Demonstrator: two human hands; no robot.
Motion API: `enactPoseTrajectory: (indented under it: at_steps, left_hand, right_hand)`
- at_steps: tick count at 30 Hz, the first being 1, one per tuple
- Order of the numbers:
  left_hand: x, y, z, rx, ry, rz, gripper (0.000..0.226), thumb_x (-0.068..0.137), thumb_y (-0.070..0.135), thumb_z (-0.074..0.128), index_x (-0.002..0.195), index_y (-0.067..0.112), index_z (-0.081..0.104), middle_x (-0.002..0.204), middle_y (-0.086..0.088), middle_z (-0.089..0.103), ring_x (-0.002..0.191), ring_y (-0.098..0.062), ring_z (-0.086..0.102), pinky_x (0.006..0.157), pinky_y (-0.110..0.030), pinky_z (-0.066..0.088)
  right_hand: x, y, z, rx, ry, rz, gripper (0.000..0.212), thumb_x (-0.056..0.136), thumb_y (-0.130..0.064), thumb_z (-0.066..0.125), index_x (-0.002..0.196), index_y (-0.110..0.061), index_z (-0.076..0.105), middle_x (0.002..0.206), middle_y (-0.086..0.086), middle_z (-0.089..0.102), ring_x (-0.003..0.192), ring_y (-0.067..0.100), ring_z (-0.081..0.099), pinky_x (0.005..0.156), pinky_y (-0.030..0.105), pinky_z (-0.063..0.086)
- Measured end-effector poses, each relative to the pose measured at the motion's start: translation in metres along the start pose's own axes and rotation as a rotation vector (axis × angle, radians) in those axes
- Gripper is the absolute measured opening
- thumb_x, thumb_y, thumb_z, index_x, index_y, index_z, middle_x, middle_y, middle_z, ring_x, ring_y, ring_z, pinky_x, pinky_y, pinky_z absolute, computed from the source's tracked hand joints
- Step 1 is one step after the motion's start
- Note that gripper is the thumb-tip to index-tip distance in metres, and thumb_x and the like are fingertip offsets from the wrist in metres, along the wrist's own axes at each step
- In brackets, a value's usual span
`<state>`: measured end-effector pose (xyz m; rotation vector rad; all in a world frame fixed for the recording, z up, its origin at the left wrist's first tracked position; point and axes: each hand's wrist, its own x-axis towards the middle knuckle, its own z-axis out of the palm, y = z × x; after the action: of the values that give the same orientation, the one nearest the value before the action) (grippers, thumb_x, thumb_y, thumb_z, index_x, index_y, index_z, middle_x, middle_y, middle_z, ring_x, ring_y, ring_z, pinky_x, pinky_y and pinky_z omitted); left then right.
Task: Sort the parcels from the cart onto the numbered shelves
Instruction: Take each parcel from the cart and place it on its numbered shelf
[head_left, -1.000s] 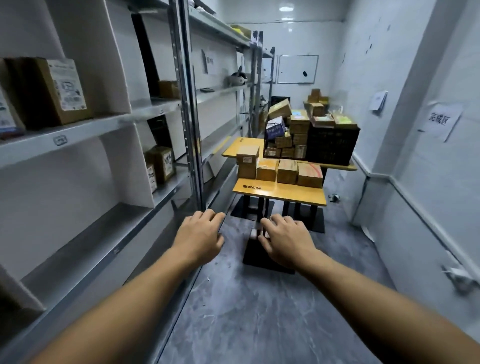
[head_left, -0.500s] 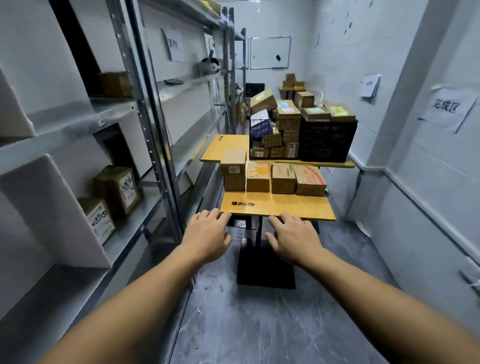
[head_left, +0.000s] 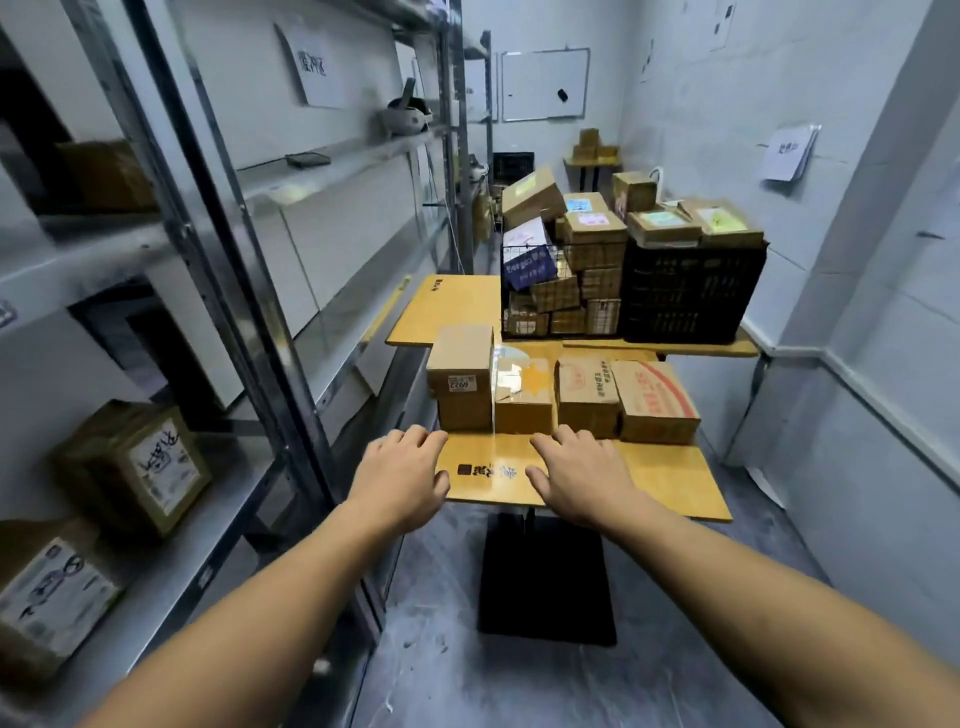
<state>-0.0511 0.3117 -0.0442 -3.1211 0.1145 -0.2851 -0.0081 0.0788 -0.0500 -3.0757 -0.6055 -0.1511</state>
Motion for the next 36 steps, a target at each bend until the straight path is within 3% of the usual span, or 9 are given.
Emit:
enactPoseTrajectory:
  at_steps: [13,21,27,32,36]
  left_hand:
    - [0.162,-0.036,0.050,-0.090,-0.013,-0.180,0.053,0.093,0.045,0.042,0.143,0.028,0.036,0.138,0.002,0.048,0.122,-0.023,0.046,0.100,-0.040,0.038]
    - [0.251,-0.086,0.098,-0.156,-0.072,-0.199,0.051,0.093,0.045,0.040,0.142,0.028,0.037,0.136,-0.001,0.050,0.117,-0.025,0.049,0.095,-0.040,0.040]
    - [0.302,-0.107,0.130,-0.259,-0.145,-0.155,0.049,0.095,0.049,0.038,0.140,0.032,0.035,0.135,-0.002,0.049,0.116,-0.025,0.048,0.096,-0.041,0.040]
    - [0.303,-0.109,0.156,-0.564,-0.154,-0.198,0.050,0.096,0.047,0.037,0.143,0.031,0.034,0.138,-0.002,0.047,0.122,-0.023,0.047,0.102,-0.043,0.039]
    - [0.296,-0.107,0.162,-0.740,-0.062,-0.215,0.059,0.089,0.052,0.040,0.142,0.027,0.042,0.135,0.004,0.046,0.123,-0.016,0.046,0.105,-0.039,0.038]
  right_hand:
    - [0.187,0.030,0.038,0.128,-0.050,-0.106,0.046,0.099,-0.055,0.038,0.136,-0.029,0.042,0.132,0.006,0.054,0.118,0.029,0.054,0.093,0.046,0.048]
    - [0.285,0.020,0.077,0.463,-0.123,0.077,0.051,0.100,-0.050,0.042,0.146,-0.029,0.038,0.142,0.006,0.048,0.127,0.029,0.049,0.099,0.042,0.047]
    - [0.335,0.014,0.104,0.693,-0.111,0.243,0.055,0.101,-0.047,0.046,0.151,-0.027,0.034,0.148,0.006,0.044,0.137,0.025,0.041,0.111,0.038,0.035]
    - [0.339,0.007,0.120,0.910,-0.114,0.333,0.056,0.100,-0.043,0.052,0.152,-0.031,0.034,0.149,0.005,0.048,0.134,0.025,0.046,0.111,0.039,0.039]
    - [0.336,-0.001,0.119,1.056,-0.061,0.398,0.052,0.099,-0.043,0.056,0.147,-0.034,0.039,0.144,0.002,0.053,0.130,0.022,0.050,0.108,0.038,0.043]
